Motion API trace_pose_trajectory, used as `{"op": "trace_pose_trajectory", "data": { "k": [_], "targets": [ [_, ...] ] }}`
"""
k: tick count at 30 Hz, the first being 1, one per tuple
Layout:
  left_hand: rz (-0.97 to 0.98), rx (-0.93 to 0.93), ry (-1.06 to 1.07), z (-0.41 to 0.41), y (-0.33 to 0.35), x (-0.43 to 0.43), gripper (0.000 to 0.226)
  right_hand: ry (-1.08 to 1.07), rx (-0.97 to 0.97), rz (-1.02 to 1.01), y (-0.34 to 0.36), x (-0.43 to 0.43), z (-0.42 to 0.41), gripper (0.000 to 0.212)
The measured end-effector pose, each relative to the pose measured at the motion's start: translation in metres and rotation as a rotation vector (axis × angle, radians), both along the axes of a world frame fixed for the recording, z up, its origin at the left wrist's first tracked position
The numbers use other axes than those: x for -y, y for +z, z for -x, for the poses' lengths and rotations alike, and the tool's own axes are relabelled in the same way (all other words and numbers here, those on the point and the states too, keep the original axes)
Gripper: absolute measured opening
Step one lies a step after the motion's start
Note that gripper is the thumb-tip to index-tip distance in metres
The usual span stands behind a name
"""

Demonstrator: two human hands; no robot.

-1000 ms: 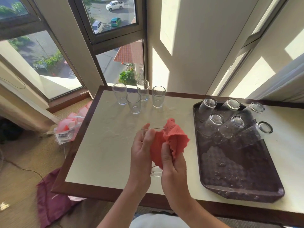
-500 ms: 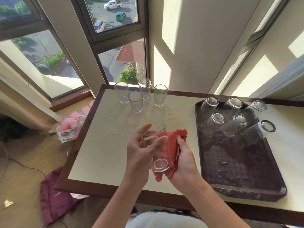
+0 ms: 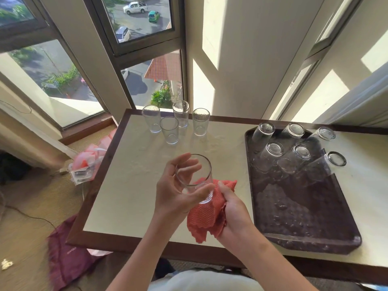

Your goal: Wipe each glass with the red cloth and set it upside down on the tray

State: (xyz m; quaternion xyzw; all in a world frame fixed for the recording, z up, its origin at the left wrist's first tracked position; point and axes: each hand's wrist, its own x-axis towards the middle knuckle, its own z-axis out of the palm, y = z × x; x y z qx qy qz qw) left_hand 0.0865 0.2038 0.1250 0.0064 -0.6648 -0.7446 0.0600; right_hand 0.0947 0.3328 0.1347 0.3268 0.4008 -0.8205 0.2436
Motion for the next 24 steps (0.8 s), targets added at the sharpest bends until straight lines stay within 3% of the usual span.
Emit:
{"op": "trace_pose_trajectory", "data": {
  "k": [4, 11, 15, 18, 21, 24],
  "targets": [
    [0.103, -0.041, 0.003, -0.001, -0.012, -0.012, 0.074, 0.048, -0.01, -0.072, -0.004, 0.003, 0.001, 0.047],
    [0.148, 0.039, -0.045, 0.006, -0.024, 0.006, 0.079, 0.041, -0.095, -0.071, -0.012, -0.003, -0.011, 0.047],
    [0.593, 0.065, -0.061, 0.008, -0.026, 0.027, 0.08, 0.048, -0.238, -0.152, -0.015, -0.013, -0.013, 0.047],
    [0.91, 0.044, -0.166, 0.002, -0.023, 0.031, 0.086, 0.221, -0.4, -0.309, -0.015, -0.016, -0.016, 0.053],
    [1.118, -0.055, -0.231, -0.005, -0.016, 0.019, 0.089, 0.408, -0.529, -0.444, -0.014, -0.008, -0.015, 0.048],
    [1.221, -0.141, -0.25, -0.01, -0.014, 0.009, 0.085, 0.412, -0.528, -0.449, -0.009, -0.005, -0.005, 0.031]
  ]
}}
